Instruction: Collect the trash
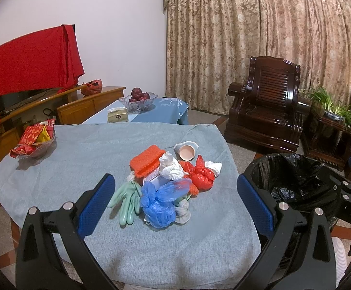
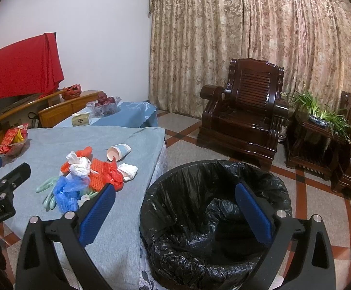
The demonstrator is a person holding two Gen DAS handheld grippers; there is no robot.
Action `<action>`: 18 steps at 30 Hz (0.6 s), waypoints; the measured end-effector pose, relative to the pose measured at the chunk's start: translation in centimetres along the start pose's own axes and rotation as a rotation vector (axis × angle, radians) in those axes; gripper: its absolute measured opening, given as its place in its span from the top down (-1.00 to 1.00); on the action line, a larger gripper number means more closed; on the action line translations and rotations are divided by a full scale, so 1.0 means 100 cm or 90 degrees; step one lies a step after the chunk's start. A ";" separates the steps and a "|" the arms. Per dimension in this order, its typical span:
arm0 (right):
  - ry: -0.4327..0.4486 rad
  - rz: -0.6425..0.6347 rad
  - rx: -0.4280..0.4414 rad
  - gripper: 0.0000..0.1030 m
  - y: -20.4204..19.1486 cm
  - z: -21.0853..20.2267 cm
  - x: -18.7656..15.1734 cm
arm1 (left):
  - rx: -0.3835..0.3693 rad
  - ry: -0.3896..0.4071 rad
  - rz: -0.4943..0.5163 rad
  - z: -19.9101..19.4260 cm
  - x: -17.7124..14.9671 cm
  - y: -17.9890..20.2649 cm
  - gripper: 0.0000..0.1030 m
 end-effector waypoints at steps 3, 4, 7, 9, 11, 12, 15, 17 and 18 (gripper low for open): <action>0.000 0.000 -0.001 -0.88 0.000 0.000 -0.001 | 0.000 0.000 0.000 0.000 0.000 0.000 -0.90; 0.000 -0.001 -0.001 -0.88 0.001 0.000 -0.001 | 0.000 0.000 0.000 0.000 0.000 0.000 -0.90; 0.000 0.000 0.000 -0.88 0.000 0.000 0.000 | 0.000 0.000 0.000 0.000 0.000 0.000 -0.90; -0.001 0.000 0.000 -0.88 0.000 0.000 0.000 | 0.000 -0.001 0.001 0.000 0.000 0.000 -0.90; -0.001 0.000 0.000 -0.88 0.000 0.000 0.000 | 0.000 -0.001 0.000 0.000 0.000 0.000 -0.90; -0.001 0.000 0.000 -0.88 0.001 0.001 -0.001 | 0.000 -0.001 0.000 0.001 0.001 0.000 -0.90; -0.001 0.000 0.000 -0.88 0.000 0.001 0.000 | -0.001 -0.001 0.001 0.000 0.000 0.000 -0.90; -0.002 0.000 0.000 -0.88 -0.002 0.000 0.001 | 0.000 -0.001 0.000 0.001 0.000 0.000 -0.90; -0.003 0.000 0.001 -0.88 -0.003 -0.001 0.002 | 0.000 -0.001 0.000 0.001 0.000 0.000 -0.90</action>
Point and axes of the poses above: each gripper's, at about its wrist camera, not at the fingertips, and z roughly the way its jaws point, y to its right, x to its top, the point moved 3 cm from there along z, roughly the way its jaws point, and after that the axes turned 13 degrees about -y, right-handed, at the moved point
